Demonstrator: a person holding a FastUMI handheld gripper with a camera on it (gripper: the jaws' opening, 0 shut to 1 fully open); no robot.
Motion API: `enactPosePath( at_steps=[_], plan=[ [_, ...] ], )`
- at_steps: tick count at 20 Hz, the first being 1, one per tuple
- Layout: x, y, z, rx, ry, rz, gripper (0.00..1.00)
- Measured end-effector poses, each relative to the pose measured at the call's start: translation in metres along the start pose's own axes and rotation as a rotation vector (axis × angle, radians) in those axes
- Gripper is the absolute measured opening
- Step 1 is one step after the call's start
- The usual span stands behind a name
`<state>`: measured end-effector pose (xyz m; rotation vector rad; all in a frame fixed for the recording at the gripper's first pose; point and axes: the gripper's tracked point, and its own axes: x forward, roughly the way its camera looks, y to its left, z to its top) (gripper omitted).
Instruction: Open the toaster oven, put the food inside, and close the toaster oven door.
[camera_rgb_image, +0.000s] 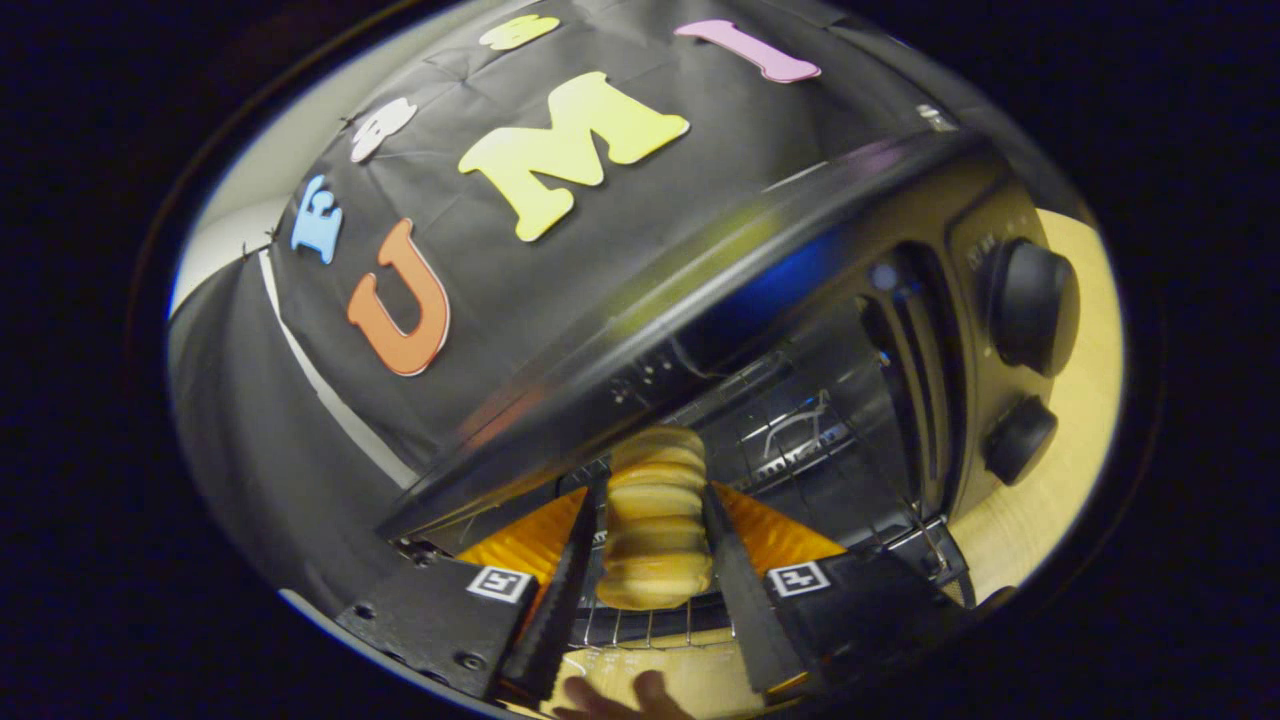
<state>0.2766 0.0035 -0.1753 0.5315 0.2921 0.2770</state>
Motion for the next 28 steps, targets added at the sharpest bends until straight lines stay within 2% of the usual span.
enactPosePath(
  at_steps=[2, 5, 9, 17, 22, 28],
  plan=[
    [-0.004, -0.001, -0.002, -0.065, 0.004, -0.033, 0.96],
    [-0.014, 0.004, -0.003, -0.064, 0.004, -0.032, 1.00],
    [-0.037, 0.006, -0.010, -0.059, 0.026, -0.051, 1.00],
    [-0.101, 0.011, -0.056, -0.184, 0.119, -0.082, 1.00],
    [-0.143, -0.001, -0.070, -0.411, 0.128, -0.194, 1.00],
    [-0.176, -0.021, -0.113, -0.530, 0.243, -0.301, 1.00]
  ],
)
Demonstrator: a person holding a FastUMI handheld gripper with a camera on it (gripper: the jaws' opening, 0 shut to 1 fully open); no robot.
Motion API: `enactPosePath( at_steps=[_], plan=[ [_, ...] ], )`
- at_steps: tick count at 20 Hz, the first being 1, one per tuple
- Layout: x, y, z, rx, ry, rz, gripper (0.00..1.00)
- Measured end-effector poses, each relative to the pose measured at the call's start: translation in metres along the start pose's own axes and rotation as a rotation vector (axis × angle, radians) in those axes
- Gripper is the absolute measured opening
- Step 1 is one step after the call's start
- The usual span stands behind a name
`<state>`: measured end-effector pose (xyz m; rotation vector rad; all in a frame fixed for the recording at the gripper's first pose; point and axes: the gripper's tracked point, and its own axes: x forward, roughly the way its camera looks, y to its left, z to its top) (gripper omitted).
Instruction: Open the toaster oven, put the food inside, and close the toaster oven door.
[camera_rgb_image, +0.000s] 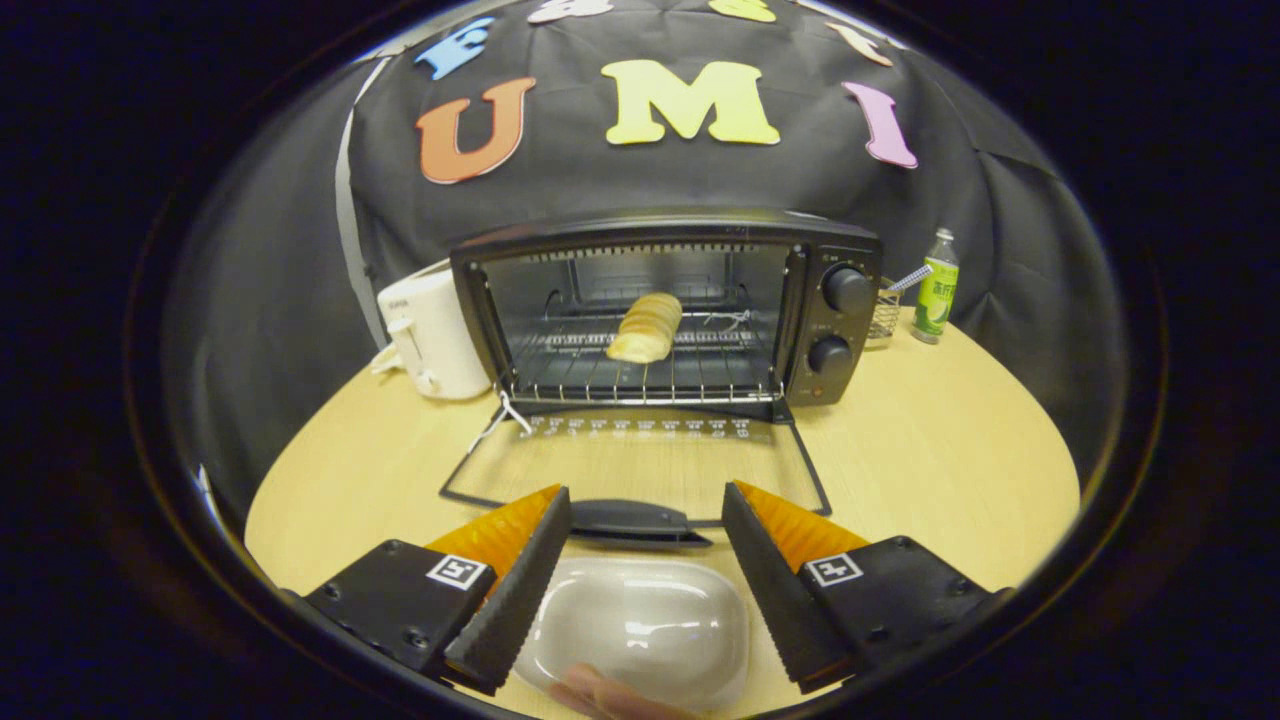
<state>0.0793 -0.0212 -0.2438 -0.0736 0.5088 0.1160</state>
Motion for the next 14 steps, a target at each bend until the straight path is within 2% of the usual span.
enactPosePath(
  at_steps=[5, 7, 8, 14],
  plan=[
    [0.008, 0.010, -0.039, -0.094, 0.090, -0.038, 1.00],
    [0.014, 0.014, -0.059, -0.076, 0.170, -0.039, 1.00],
    [0.015, 0.020, -0.058, -0.054, 0.155, -0.017, 1.00],
    [0.022, 0.019, -0.050, -0.077, 0.158, -0.051, 1.00]
  ],
)
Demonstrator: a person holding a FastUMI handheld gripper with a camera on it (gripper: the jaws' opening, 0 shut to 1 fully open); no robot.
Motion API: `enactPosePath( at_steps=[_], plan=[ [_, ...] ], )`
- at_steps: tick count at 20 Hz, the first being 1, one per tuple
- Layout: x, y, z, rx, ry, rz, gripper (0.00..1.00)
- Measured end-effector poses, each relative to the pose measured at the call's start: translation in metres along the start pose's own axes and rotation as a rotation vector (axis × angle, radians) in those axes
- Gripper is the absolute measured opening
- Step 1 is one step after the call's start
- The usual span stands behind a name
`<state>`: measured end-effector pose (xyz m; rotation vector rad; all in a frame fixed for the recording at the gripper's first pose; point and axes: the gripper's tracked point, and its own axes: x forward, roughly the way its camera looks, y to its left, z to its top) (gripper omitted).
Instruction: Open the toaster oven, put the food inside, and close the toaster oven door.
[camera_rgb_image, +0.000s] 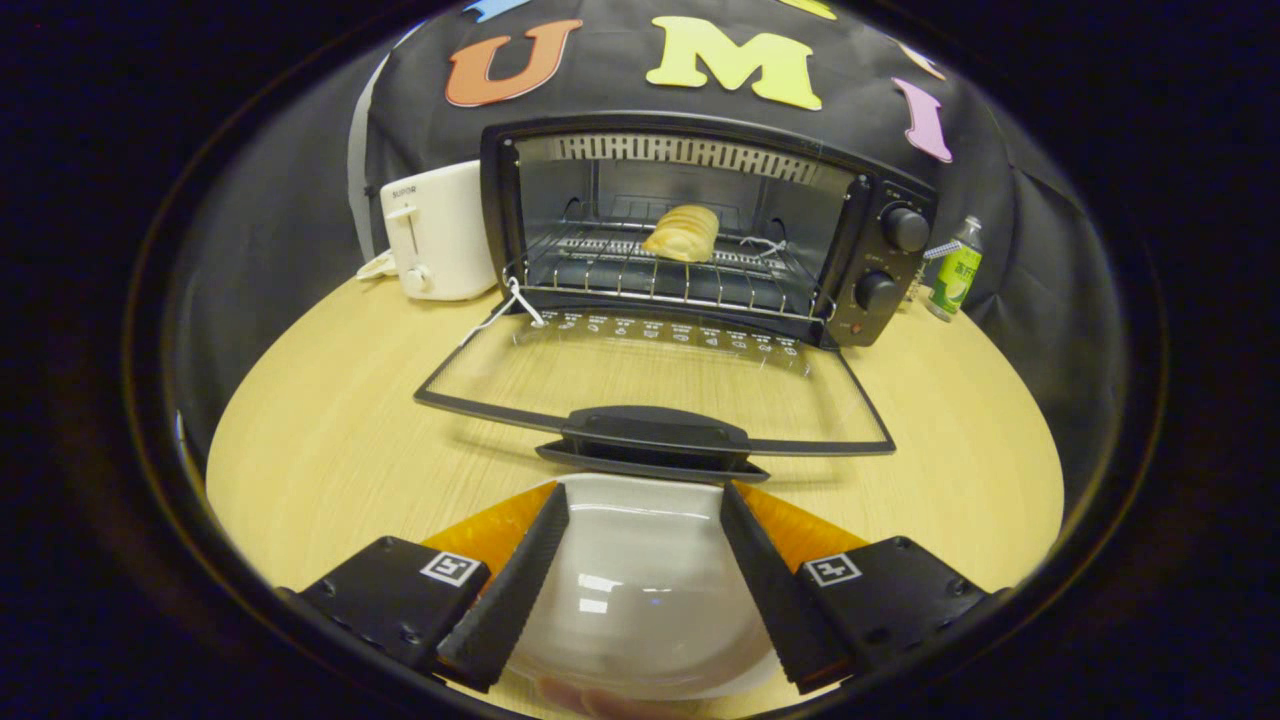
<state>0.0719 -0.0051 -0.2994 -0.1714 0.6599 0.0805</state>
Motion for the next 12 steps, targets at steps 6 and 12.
enactPosePath(
  at_steps=[6, 12],
  plan=[
    [-0.007, 0.002, 0.006, 0.007, -0.013, -0.005, 1.00],
    [-0.025, -0.001, 0.034, -0.005, -0.101, -0.035, 1.00]
  ],
)
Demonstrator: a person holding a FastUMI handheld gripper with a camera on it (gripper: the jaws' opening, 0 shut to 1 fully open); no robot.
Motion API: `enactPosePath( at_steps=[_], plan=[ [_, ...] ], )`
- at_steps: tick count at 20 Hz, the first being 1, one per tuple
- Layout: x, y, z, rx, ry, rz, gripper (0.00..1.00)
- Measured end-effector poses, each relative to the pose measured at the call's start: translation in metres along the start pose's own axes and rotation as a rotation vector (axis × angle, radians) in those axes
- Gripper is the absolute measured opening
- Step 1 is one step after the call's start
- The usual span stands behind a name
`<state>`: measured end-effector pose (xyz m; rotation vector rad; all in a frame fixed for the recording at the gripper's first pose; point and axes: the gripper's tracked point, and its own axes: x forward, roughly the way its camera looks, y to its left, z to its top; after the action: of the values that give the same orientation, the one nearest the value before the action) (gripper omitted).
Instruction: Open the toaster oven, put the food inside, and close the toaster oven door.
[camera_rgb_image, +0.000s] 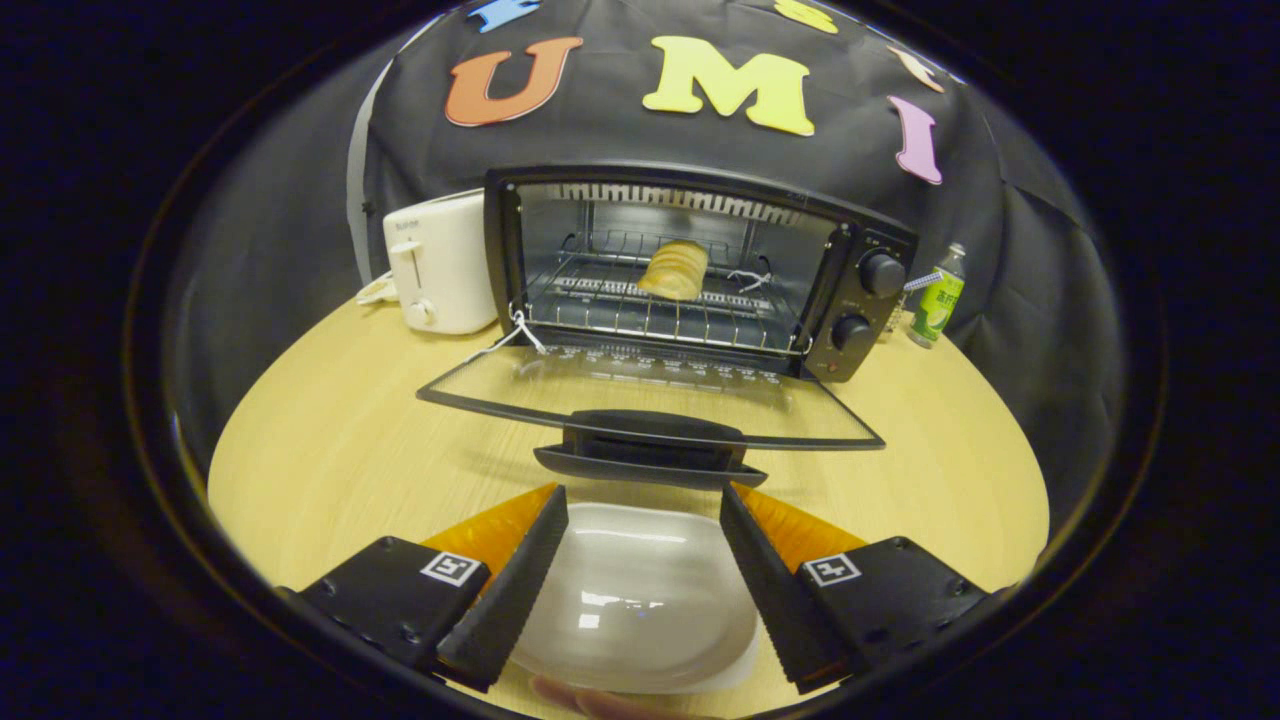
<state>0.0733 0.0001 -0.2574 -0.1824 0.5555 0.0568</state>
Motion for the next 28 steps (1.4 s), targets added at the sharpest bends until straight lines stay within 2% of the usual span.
enactPosePath(
  at_steps=[4, 10, 11, 14, 15, 18, 24, 28],
  plan=[
    [-0.006, -0.003, 0.016, -0.041, -0.073, -0.042, 1.00],
    [-0.007, -0.007, 0.062, -0.071, -0.201, -0.082, 1.00],
    [-0.006, -0.006, 0.074, -0.066, -0.226, -0.078, 1.00],
    [-0.010, 0.011, 0.095, 0.018, -0.212, 0.025, 1.00],
    [-0.014, 0.013, 0.104, 0.032, -0.217, 0.037, 1.00],
    [-0.024, 0.013, 0.124, 0.012, -0.262, 0.028, 1.00],
    [-0.041, 0.030, 0.119, 0.014, -0.261, 0.043, 1.00],
    [-0.075, 0.029, 0.127, -0.003, -0.298, 0.019, 1.00]
  ],
)
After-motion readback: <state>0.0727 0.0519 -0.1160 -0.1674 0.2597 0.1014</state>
